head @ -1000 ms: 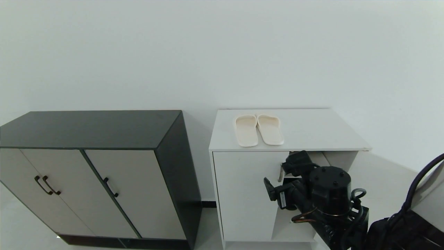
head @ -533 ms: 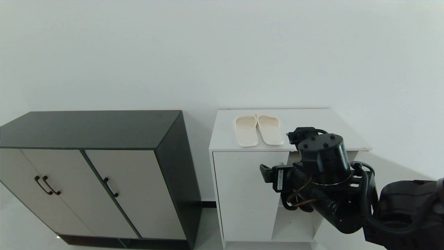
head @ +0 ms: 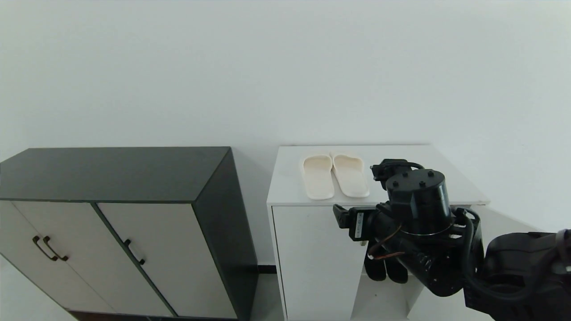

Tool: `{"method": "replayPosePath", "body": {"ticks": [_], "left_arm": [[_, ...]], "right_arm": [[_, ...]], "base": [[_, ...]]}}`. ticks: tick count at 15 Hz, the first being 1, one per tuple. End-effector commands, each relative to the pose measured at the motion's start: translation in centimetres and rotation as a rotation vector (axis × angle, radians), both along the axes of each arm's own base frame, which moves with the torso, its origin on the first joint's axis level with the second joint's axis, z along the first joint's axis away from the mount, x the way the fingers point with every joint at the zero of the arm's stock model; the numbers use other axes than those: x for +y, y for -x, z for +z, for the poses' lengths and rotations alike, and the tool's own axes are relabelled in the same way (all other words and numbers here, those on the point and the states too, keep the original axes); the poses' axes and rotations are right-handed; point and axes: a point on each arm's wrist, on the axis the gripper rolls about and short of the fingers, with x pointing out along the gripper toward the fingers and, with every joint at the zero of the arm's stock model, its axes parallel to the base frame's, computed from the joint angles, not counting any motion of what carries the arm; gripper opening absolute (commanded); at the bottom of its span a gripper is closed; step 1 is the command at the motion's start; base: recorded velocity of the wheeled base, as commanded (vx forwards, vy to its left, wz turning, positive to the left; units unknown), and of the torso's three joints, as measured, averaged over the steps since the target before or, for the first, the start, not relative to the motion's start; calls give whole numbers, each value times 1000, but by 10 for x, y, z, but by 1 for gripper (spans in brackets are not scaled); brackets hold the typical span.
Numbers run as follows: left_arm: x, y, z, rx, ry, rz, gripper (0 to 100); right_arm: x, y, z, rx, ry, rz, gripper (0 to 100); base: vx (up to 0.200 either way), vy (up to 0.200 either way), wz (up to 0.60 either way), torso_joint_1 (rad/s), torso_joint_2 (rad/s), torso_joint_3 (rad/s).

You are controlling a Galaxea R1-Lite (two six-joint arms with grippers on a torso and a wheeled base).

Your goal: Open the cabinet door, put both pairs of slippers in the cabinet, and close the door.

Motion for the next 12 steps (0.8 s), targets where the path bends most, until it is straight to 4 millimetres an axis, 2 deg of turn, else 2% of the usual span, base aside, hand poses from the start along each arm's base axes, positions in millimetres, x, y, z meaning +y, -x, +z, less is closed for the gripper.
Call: {"method": "replayPosePath", "body": {"ticks": [1,8,12], "left_arm": [[0,0,0,-1,0,0,0],[0,0,0,-1,0,0,0],[0,0,0,-1,0,0,0]], "right_arm": [[1,1,-2,3,4,3,100],[4,-2,-11,13,19,1,100],[17,-15,-28,-44,69,8,100]], "base": [[200,0,0,22,7,2],[200,0,0,2,1,2],[0,0,0,0,0,0]]}}
